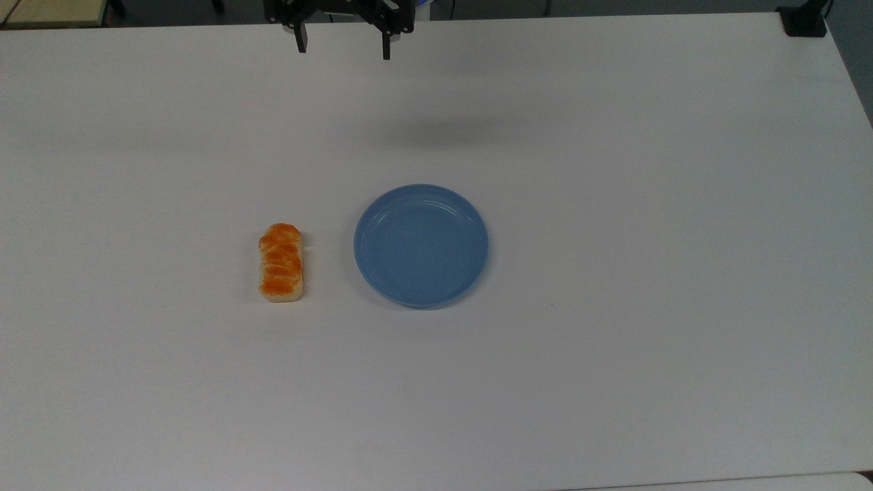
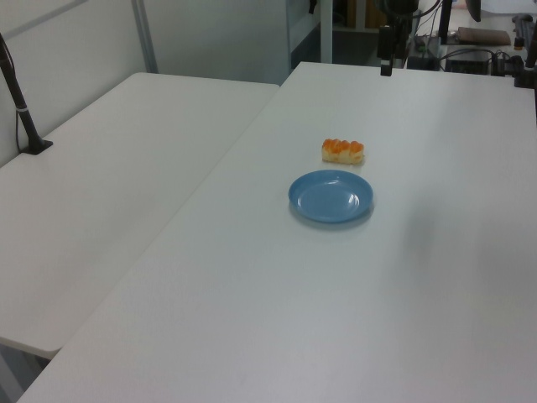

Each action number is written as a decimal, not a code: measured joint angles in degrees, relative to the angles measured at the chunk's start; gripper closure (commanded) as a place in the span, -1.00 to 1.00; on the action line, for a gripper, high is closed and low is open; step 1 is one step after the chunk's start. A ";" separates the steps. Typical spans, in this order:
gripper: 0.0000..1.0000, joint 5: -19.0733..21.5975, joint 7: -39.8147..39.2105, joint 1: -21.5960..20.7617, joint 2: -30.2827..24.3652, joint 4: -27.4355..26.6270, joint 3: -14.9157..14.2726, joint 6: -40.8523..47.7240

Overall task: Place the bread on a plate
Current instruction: 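Move the open gripper down over the orange-topped bread roll, then close the gripper on the bread roll and lift it, then carry the held bread roll over the blue plate and lower it, then open the gripper to release the bread onto the plate and rise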

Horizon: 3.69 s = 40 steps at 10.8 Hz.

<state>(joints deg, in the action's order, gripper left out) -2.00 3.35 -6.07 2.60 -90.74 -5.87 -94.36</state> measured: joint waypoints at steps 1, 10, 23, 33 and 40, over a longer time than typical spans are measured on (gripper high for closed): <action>-1.00 0.00 0.00 -0.21 0.01 -0.11 -0.01 0.00; -1.00 -0.01 -1.24 2.10 1.83 -1.01 -1.12 -6.23; -0.81 -0.01 -7.31 8.38 26.84 -1.60 -1.18 -32.52; -0.21 0.13 -6.21 7.69 25.53 -0.33 2.25 -33.33; -0.35 0.06 4.28 -2.76 23.07 -4.66 4.63 -31.43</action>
<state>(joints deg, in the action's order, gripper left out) -1.94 7.63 -8.83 25.66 -95.40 -1.24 -125.79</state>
